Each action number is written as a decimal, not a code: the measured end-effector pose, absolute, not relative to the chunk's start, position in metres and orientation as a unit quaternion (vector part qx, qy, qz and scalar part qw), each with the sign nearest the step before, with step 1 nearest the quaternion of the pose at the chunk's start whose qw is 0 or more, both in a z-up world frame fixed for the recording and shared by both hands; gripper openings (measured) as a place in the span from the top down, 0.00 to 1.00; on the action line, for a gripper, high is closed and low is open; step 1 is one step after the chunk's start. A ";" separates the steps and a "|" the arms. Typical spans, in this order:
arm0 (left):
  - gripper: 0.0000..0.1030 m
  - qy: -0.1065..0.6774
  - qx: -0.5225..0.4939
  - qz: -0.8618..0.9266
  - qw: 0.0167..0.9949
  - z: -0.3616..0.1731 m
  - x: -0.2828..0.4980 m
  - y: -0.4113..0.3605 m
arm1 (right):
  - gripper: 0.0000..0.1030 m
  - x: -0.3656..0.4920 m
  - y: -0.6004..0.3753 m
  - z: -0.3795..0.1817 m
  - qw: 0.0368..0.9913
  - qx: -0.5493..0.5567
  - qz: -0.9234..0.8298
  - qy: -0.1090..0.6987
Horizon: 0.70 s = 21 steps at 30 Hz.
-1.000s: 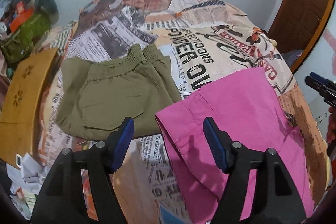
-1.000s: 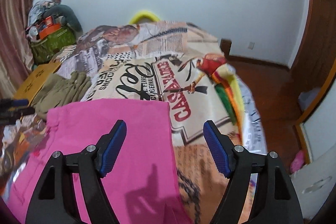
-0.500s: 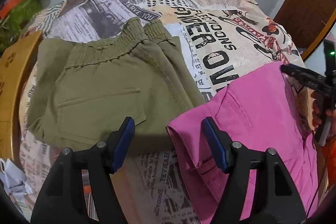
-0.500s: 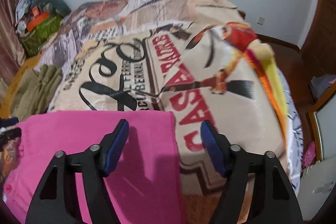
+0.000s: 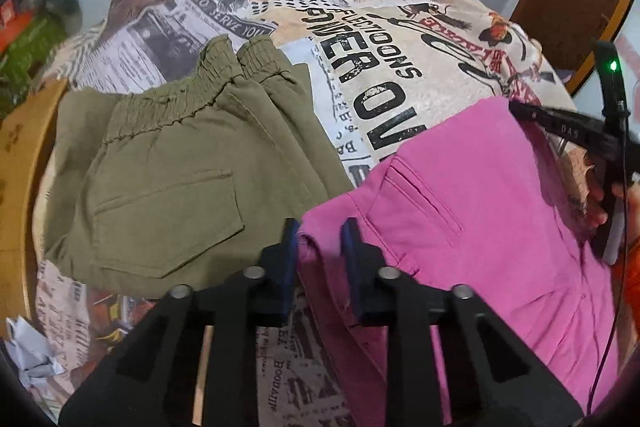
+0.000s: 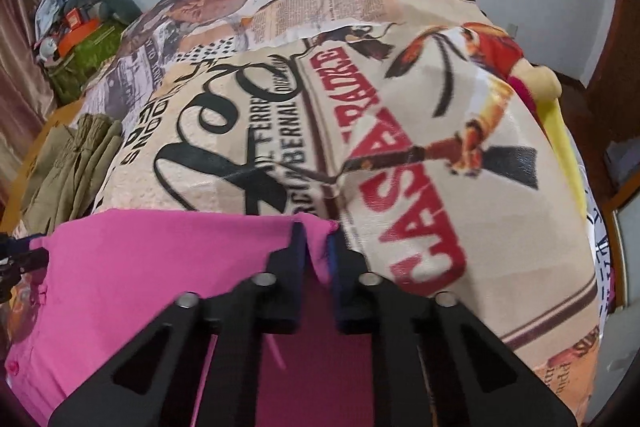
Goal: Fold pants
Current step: 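Pinch the pink pants edge with the left tool while the right tool pinches it too, then lift the held edge with both tools and fold it over the pants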
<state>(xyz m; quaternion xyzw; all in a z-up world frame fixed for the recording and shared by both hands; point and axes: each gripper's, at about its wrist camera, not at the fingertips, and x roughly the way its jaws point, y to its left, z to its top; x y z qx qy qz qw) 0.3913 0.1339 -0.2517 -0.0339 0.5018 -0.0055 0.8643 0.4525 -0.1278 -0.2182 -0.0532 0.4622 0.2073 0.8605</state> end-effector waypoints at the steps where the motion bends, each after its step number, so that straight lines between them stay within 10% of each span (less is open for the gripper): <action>1: 0.88 0.501 -0.030 -0.004 0.865 -0.251 0.391 0.134 | 0.94 0.452 -0.126 -0.218 0.861 -0.055 0.206 0.462; 21: 0.92 0.345 -0.008 0.061 0.937 -0.092 0.363 0.136 | 0.96 0.396 -0.159 -0.042 0.924 0.020 0.229 0.307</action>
